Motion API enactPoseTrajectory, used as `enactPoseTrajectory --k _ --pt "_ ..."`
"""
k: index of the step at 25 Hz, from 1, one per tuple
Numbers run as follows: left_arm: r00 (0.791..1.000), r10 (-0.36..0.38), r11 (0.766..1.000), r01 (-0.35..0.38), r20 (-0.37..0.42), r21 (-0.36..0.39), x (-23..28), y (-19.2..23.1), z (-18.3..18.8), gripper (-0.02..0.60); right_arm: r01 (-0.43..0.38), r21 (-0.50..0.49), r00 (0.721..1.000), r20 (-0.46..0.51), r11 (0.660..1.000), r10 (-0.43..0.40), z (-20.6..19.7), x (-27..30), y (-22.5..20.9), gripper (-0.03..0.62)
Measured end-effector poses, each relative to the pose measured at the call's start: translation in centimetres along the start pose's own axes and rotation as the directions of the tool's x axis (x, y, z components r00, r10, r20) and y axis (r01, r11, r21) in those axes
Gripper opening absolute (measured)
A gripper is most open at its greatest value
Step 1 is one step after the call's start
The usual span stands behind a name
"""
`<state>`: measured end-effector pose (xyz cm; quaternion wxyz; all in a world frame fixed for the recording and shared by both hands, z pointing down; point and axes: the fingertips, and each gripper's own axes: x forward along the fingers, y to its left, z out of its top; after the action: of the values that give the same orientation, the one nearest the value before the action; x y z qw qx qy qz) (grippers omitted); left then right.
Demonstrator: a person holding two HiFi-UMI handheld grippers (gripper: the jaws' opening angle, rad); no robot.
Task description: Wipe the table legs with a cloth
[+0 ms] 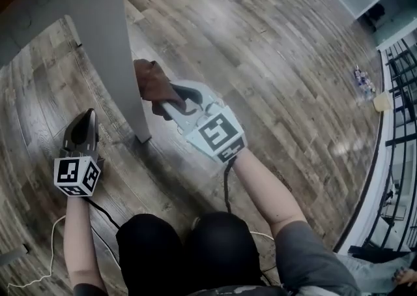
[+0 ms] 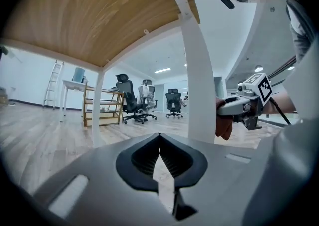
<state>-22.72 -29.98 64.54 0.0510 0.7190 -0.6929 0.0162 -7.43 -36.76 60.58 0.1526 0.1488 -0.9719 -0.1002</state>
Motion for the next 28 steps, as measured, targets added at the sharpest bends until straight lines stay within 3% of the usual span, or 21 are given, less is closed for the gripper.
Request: enactPoseTrajectory --k 9,13,17,24,28 --pt "0.996 -0.025 0.997 0.018 -0.089 -0.076 -1.0 -1.4 -7.7 0.02 -0.025 0.108 0.974 -0.219 0.994 0.048 -13.2 2.3 4.2 0.097" --pt "0.993 -0.022 0.994 0.009 -0.116 -0.11 -1.6 -1.8 -10.0 0.02 -0.027 0.161 0.95 -0.303 0.987 0.075 -18.0 3.1 6.0 0.097" --pt "0.99 0.001 0.985 -0.025 -0.138 -0.17 -2.1 -1.3 -11.8 0.02 -0.02 0.192 0.907 -0.41 0.981 0.099 -22.4 4.2 7.7 0.097" --pt "0.987 0.004 0.985 -0.032 -0.16 -0.171 -2.5 -0.7 -12.8 0.02 -0.022 0.232 0.832 -0.535 0.973 0.146 -27.7 4.8 9.7 0.097" --pt "0.988 -0.002 0.985 -0.025 -0.156 -0.17 -2.4 -0.4 -12.1 0.02 0.041 0.263 0.828 -0.548 0.964 0.114 -28.3 3.9 8.5 0.097"
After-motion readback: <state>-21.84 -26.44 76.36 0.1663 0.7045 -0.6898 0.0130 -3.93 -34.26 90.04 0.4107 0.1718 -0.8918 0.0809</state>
